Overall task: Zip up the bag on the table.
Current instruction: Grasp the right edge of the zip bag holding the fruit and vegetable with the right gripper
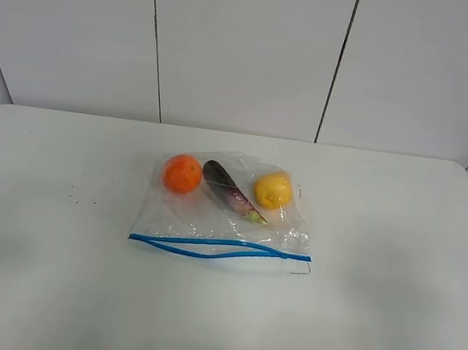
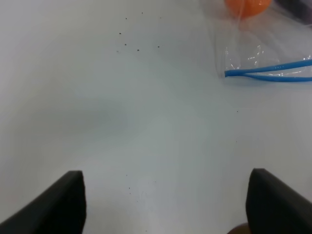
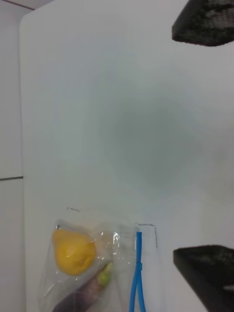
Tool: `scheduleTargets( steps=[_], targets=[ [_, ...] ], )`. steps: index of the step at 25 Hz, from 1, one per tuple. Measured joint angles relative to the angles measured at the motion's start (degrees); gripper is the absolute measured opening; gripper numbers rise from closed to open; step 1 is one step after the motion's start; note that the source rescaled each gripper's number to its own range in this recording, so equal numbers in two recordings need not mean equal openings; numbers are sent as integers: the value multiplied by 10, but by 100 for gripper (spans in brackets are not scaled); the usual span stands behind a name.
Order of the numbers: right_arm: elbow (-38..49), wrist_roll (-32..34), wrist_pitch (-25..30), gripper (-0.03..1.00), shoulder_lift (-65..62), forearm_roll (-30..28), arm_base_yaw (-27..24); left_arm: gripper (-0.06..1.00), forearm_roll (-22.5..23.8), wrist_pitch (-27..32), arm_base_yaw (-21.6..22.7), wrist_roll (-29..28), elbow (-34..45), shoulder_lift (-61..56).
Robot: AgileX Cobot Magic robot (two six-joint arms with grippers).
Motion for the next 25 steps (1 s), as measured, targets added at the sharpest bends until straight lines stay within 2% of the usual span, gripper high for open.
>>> scheduleTargets(
  steps=[9,12,16,25],
  targets=[
    [0,0,0,91,0,2,0,99,0,0,0,0,0,0],
    [-3,0,1,87,14,2,0,99,0,0,0,0,0,0],
    [-52,0,7,83,109,4,0,99,0,0,0,0,0,0],
    [-180,0,4,82,460,43,0,99,0,0,0,0,0,0]
  ],
)
